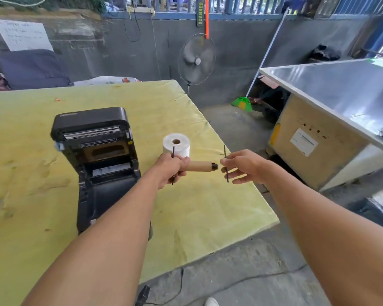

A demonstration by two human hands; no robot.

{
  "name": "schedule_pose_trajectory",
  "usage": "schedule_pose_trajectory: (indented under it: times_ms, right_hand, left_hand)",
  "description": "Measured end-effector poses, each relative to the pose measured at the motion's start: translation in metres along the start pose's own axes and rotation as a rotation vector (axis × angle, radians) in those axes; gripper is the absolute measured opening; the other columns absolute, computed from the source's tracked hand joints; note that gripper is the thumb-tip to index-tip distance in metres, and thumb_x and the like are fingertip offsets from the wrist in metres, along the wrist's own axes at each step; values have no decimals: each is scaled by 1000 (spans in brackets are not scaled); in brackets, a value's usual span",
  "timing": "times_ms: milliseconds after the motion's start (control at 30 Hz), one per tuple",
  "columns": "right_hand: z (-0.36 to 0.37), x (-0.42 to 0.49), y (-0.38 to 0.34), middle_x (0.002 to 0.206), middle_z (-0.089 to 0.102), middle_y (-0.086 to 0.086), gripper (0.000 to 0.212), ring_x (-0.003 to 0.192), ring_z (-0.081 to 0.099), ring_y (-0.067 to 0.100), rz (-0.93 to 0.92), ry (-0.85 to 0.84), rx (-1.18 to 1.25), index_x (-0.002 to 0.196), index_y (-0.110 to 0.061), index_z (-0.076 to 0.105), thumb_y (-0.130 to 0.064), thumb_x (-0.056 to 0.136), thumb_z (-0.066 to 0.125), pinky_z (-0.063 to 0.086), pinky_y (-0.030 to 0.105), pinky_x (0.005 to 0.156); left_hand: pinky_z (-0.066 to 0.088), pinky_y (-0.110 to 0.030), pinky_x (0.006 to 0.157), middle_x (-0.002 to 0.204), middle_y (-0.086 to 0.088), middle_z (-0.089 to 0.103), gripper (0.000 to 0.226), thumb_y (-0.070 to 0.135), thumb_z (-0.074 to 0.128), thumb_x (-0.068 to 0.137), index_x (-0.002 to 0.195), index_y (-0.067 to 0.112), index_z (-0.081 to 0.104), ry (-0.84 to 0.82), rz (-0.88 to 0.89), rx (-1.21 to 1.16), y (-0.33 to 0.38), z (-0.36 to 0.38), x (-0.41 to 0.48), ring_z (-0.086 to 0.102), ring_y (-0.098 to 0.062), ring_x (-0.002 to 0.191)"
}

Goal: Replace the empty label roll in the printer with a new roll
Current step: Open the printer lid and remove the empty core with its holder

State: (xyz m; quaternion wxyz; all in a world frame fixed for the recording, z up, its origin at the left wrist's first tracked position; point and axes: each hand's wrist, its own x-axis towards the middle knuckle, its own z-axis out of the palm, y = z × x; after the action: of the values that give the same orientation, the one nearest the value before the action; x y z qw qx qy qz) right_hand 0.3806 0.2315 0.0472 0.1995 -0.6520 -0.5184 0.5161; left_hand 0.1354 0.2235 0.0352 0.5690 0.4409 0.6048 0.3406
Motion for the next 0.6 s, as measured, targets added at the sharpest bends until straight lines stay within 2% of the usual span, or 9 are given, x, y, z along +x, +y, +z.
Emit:
schedule_pose_trajectory:
  times_ms: [133, 233, 333, 367, 467, 533, 600]
  right_hand:
    - [-32, 37, 33, 75, 64, 6, 33, 58, 64, 20, 83, 128, -275, 90, -5, 66, -36, 86, 76, 56, 31, 57]
    - [-29, 60, 51, 63, 61, 3, 38, 47, 62, 16, 102, 175, -465, 76, -8, 57, -40, 82, 76, 50, 23, 46]
    - [-7, 74, 67, 68, 65, 6, 33, 56, 68, 21, 71, 67, -616, 80, -10, 56, -40, 82, 72, 59, 31, 56]
    - [0, 77, 71, 67, 65, 6, 31, 58, 67, 21, 57, 46, -645, 82, -12, 55, -38, 82, 70, 57, 31, 56]
    - [16, 84, 78, 65, 64, 4, 22, 53, 61, 17, 42, 30, -697, 83, -16, 47, -30, 84, 65, 41, 26, 45]
    - [24, 89, 81, 73, 62, 4, 19, 58, 63, 20, 46, 29, -732, 90, -15, 47, -27, 86, 62, 40, 28, 46]
    - [28, 93, 81, 79, 55, 3, 25, 67, 63, 24, 46, 44, -768, 100, -13, 47, -28, 88, 63, 42, 31, 49]
  left_hand:
    - [38, -21, 44, 91, 0, 63, 17, 20, 66, 90, 102, 12, 57, 61, -76, -31, -23, 32, 23, 59, -7, 55]
    - [38, -22, 44, 86, -3, 63, 16, 19, 67, 90, 101, 11, 59, 109, -155, -50, -43, 46, 29, 58, -9, 57]
    - [40, -24, 46, 85, -5, 63, 13, 18, 67, 90, 97, 11, 60, 152, -226, -65, -59, 46, 29, 58, -11, 59]
    - [40, -24, 46, 85, -6, 63, 13, 18, 68, 90, 96, 11, 60, 163, -242, -69, -62, 44, 31, 58, -12, 59]
    - [40, -24, 47, 82, -8, 63, 16, 19, 68, 90, 100, 9, 60, 172, -287, -74, -68, 36, 37, 57, -10, 54]
    - [39, -24, 46, 81, -8, 63, 16, 18, 68, 90, 100, 9, 60, 166, -312, -95, -71, 34, 39, 57, -9, 49]
    - [39, -24, 48, 82, -8, 63, 17, 18, 68, 90, 102, 9, 59, 167, -335, -131, -76, 34, 41, 57, -9, 51]
